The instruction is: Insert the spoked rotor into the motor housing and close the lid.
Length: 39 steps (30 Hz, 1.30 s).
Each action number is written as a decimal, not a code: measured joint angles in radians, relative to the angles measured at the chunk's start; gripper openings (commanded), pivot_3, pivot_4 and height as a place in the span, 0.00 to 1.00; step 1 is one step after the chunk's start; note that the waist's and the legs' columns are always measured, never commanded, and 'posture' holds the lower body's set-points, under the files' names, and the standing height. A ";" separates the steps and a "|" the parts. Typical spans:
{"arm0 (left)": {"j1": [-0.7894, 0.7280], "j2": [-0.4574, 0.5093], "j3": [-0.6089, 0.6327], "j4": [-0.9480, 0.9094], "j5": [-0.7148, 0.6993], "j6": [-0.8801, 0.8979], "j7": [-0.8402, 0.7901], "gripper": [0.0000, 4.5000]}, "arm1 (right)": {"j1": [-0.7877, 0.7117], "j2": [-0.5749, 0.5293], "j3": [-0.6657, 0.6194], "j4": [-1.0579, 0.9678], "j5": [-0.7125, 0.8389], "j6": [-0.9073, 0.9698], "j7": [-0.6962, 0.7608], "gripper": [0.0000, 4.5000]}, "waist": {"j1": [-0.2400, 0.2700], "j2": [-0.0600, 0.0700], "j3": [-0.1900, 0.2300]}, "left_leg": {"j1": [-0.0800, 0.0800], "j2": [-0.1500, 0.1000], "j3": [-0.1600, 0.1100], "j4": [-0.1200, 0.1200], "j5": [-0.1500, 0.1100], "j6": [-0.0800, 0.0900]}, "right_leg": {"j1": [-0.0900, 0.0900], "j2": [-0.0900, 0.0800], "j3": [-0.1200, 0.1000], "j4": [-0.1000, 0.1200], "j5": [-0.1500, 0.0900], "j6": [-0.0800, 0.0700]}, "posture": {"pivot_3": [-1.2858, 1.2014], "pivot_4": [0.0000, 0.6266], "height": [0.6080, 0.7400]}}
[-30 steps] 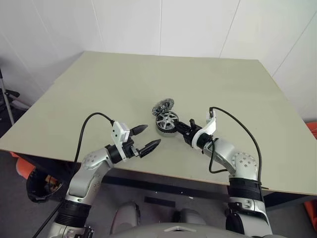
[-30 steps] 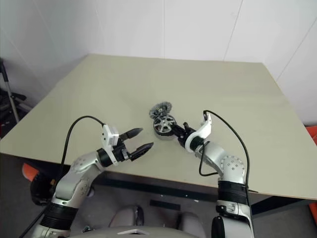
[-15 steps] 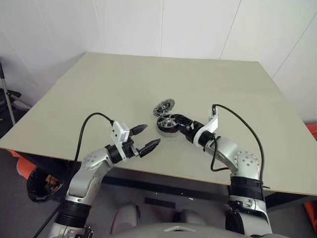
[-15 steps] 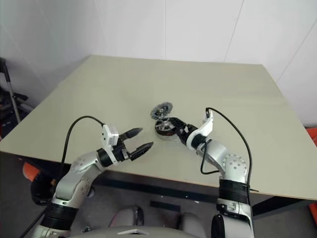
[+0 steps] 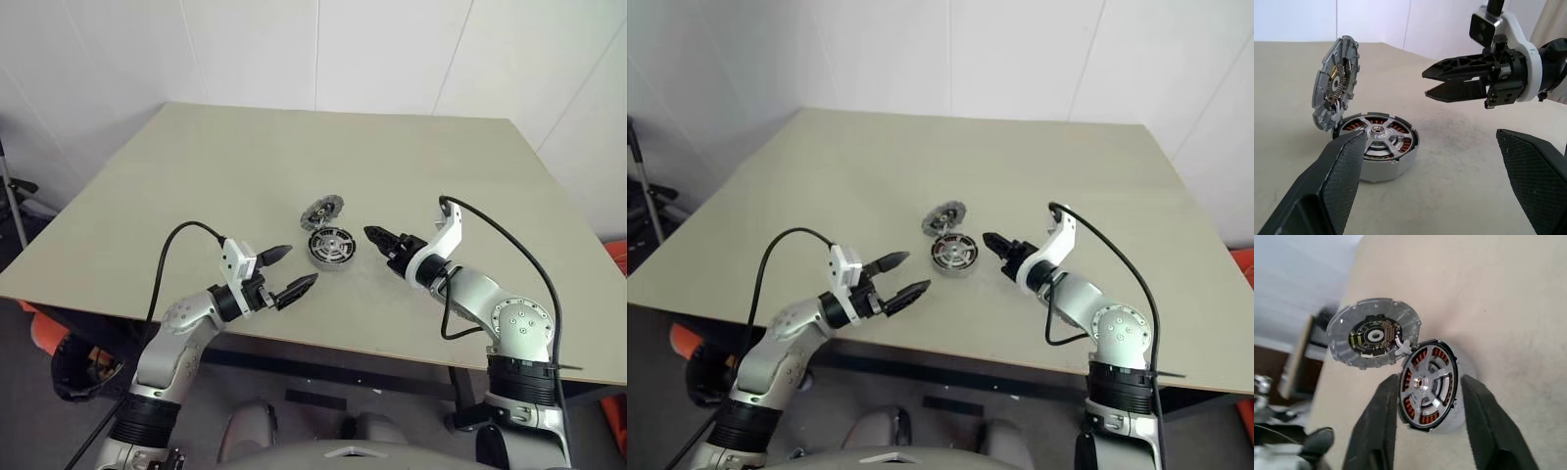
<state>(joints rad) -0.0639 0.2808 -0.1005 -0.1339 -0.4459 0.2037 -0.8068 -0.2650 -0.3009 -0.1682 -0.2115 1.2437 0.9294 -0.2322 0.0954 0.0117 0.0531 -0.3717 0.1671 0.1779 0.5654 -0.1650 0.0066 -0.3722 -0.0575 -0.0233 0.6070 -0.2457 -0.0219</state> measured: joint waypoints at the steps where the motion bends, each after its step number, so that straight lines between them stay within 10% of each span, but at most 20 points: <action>1: 0.000 0.000 0.000 0.000 0.000 0.001 0.000 1.00 | -0.002 -0.012 0.043 -0.017 -0.067 -0.020 0.036 0.22 | 0.000 0.000 0.000 | 0.000 0.000 0.000 0.000 0.000 0.000 | 0.000 0.000 0.000 0.000 0.000 0.000 | 0.52 0.00 1.00; 4: 0.004 0.000 -0.001 -0.002 0.000 0.002 0.000 1.00 | -0.013 -0.039 0.182 -0.037 -0.261 -0.084 0.135 0.01 | 0.002 0.000 0.000 | 0.000 0.000 0.000 0.000 0.000 0.000 | 0.000 0.000 0.000 0.000 0.000 0.000 | 0.52 0.00 1.00; 12: 0.026 0.013 0.003 -0.008 -0.005 0.003 -0.003 1.00 | -0.057 -0.044 0.415 0.054 -0.684 -0.255 0.310 0.01 | 0.000 -0.001 0.000 | -0.001 0.000 0.000 0.001 -0.002 0.003 | 0.000 0.000 0.000 0.000 0.000 0.000 | 0.52 0.00 1.00; 39: 0.025 0.012 0.010 -0.005 -0.009 0.002 -0.008 1.00 | -0.164 0.082 0.369 0.277 -0.960 -0.265 0.484 0.01 | -0.002 -0.001 0.000 | 0.004 0.000 0.000 0.002 -0.003 0.004 | 0.005 0.000 0.000 0.001 0.001 -0.001 | 0.52 0.00 1.00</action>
<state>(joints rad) -0.0390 0.2932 -0.0906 -0.1385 -0.4548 0.2053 -0.8146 -0.4292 -0.2188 0.2008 0.0656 0.2835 0.6646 0.2517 0.0936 0.0107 0.0534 -0.3676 0.1671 0.1778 0.5674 -0.1677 0.0109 -0.3677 -0.0575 -0.0230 0.6077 -0.2452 -0.0232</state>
